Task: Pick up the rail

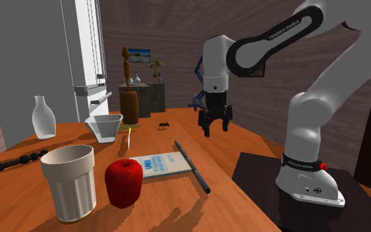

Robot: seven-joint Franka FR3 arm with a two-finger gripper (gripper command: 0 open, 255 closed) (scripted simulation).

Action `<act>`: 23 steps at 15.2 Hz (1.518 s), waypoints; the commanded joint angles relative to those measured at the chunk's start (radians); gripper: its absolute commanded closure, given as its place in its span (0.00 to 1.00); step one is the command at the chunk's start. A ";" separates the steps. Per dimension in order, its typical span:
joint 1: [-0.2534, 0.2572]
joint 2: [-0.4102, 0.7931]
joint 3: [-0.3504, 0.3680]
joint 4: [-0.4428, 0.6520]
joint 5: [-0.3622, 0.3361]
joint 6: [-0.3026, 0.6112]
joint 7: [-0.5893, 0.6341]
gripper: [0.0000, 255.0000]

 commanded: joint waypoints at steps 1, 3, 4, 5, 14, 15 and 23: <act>-0.011 0.067 0.054 0.003 0.025 0.077 0.082 0.00; -0.031 0.144 0.110 0.013 0.037 0.155 0.162 0.00; -0.044 0.186 0.138 0.020 0.038 0.195 0.204 0.00; -0.059 0.230 0.167 0.030 0.033 0.235 0.248 0.00; -0.167 0.502 0.310 0.069 -0.112 0.467 0.508 0.00; -0.173 0.521 0.314 0.066 -0.130 0.485 0.522 0.00; -0.188 0.569 0.324 0.059 -0.184 0.530 0.561 1.00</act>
